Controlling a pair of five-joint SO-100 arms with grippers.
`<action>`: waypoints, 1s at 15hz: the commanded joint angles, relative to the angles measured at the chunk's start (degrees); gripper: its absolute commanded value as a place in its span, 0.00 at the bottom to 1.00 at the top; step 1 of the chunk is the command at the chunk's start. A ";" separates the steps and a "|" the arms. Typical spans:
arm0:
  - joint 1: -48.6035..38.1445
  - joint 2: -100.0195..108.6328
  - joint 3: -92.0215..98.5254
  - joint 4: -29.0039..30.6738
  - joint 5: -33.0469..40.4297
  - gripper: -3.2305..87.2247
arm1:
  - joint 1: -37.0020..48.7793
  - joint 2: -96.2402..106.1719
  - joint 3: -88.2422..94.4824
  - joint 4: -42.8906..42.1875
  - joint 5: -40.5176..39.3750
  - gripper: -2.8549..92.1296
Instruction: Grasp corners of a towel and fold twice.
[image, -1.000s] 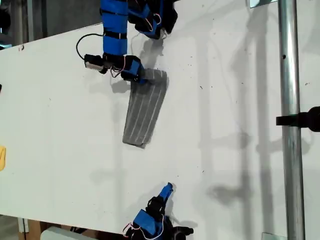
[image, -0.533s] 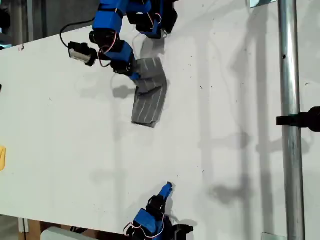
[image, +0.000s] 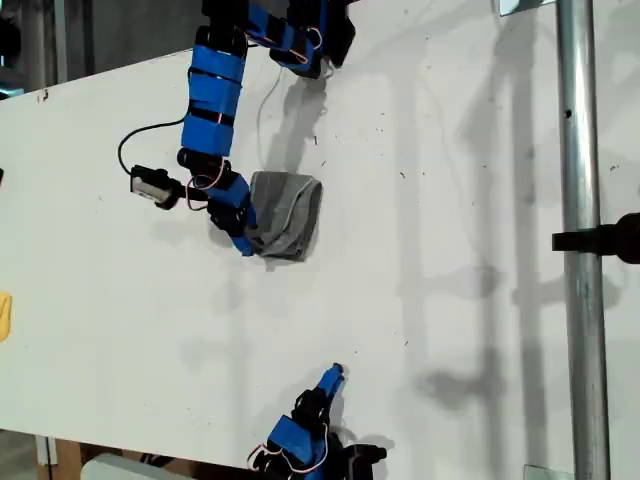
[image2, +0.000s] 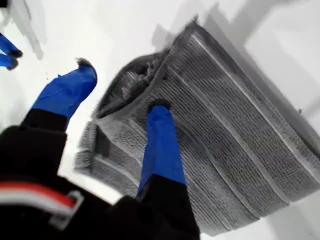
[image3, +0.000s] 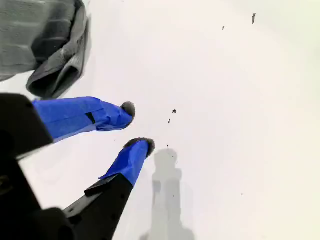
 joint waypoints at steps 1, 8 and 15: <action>-0.97 0.44 0.70 -0.53 -1.14 0.15 | 2.64 11.16 -4.04 -1.32 -2.29 0.29; -3.34 0.44 1.32 2.55 -10.46 0.21 | -0.53 71.81 56.34 8.70 8.09 0.03; -3.43 0.53 1.41 2.29 35.95 0.19 | -7.56 105.82 80.77 24.96 13.45 0.06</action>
